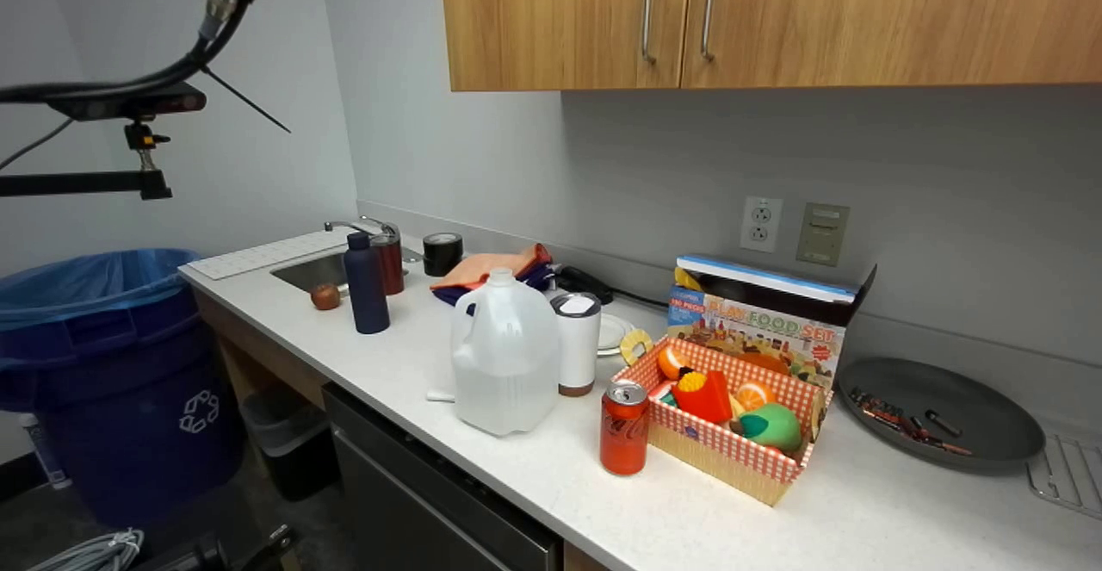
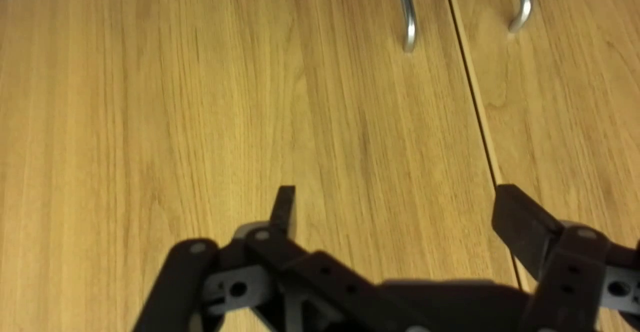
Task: Close the top right cabinet door
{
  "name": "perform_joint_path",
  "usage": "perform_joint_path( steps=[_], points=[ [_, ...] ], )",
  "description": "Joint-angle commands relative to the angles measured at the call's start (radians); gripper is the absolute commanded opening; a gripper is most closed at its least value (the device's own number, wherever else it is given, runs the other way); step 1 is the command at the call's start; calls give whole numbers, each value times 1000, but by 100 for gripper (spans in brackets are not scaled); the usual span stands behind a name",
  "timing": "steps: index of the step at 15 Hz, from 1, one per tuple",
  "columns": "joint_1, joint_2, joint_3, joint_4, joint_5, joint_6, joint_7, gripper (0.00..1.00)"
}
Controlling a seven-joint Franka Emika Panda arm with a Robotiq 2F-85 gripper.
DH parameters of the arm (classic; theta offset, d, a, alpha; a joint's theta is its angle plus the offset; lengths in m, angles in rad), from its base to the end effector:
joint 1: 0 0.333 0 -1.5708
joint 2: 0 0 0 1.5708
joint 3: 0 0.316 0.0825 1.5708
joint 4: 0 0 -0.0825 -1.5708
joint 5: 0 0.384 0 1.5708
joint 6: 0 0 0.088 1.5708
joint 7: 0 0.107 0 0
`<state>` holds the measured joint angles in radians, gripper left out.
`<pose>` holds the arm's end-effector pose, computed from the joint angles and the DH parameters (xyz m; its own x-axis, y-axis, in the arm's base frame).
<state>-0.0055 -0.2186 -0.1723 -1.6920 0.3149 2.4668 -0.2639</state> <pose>0.5143 -0.1082 0.7921 0.5145 -0.1077 0.8507 0.0006 -0.9920 -0.1259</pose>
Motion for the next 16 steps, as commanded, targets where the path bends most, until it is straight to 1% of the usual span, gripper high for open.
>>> perform_joint_path(
  steps=[1, 5, 9, 12, 16],
  points=[
    [-22, -123, 35, -167, -79, 18, 51, 100],
    [-21, -240, 45, -326, -130, 36, 71, 100],
    [-11, -361, 48, -461, -143, 36, 71, 100],
    [-4, -438, 51, -536, -145, 35, 68, 100],
    [1, -520, 48, -608, -147, 30, 66, 100]
  ],
)
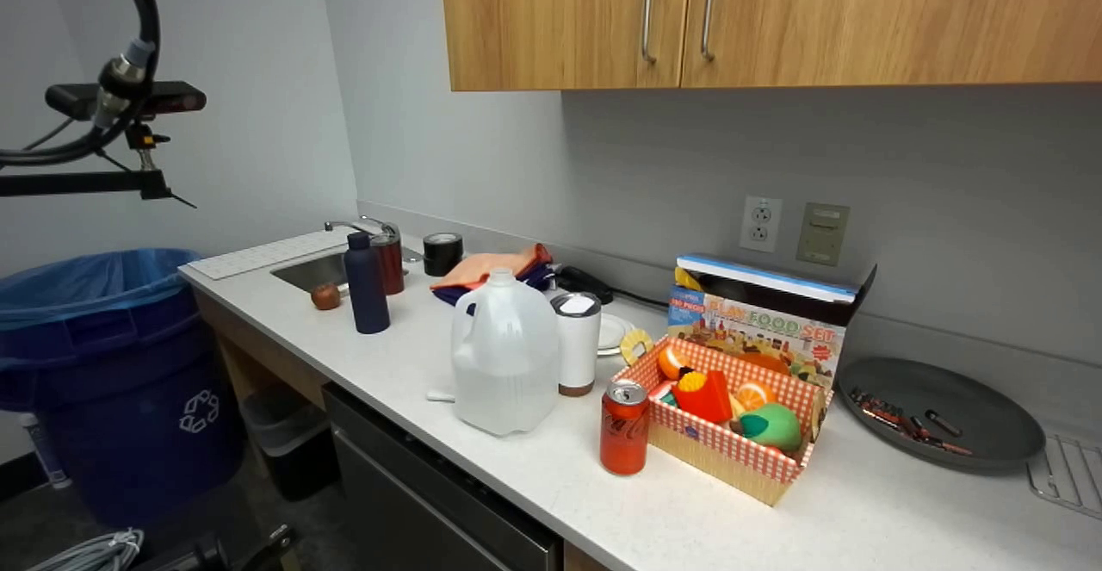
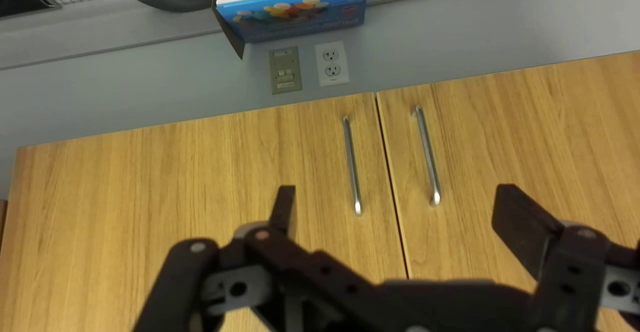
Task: Close the top right cabinet door
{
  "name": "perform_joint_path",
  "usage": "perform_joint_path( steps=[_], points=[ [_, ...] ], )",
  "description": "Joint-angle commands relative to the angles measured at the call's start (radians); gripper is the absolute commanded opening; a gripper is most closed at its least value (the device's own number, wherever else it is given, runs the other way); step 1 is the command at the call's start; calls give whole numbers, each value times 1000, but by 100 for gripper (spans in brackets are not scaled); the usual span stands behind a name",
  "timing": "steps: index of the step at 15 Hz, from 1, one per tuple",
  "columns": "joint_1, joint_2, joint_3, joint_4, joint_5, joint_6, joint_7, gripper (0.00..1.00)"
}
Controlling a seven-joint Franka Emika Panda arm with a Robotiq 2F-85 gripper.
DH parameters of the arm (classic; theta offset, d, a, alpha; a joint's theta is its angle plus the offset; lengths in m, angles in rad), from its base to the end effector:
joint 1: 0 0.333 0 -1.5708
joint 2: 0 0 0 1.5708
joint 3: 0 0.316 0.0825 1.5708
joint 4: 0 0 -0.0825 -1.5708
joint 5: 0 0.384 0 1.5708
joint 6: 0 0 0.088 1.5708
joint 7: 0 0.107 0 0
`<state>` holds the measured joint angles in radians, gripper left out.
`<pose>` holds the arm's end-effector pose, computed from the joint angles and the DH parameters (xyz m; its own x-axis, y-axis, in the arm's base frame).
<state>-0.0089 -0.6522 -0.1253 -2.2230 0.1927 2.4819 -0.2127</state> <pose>0.3921 -0.0730 0.7179 0.5984 -0.0666 0.7984 0.0215 -0.9948 -0.0991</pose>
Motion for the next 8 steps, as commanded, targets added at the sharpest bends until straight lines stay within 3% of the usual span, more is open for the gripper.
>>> perform_joint_path(
  steps=[1, 4, 5, 8],
  points=[
    [4, -104, 0, -92, -24, 14, 17, 100],
    [-1, -143, -7, -120, -24, -10, 27, 100],
    [17, -87, -14, -76, -19, -1, 15, 100],
    [18, -90, -15, -83, -19, -1, 15, 100]
  ],
)
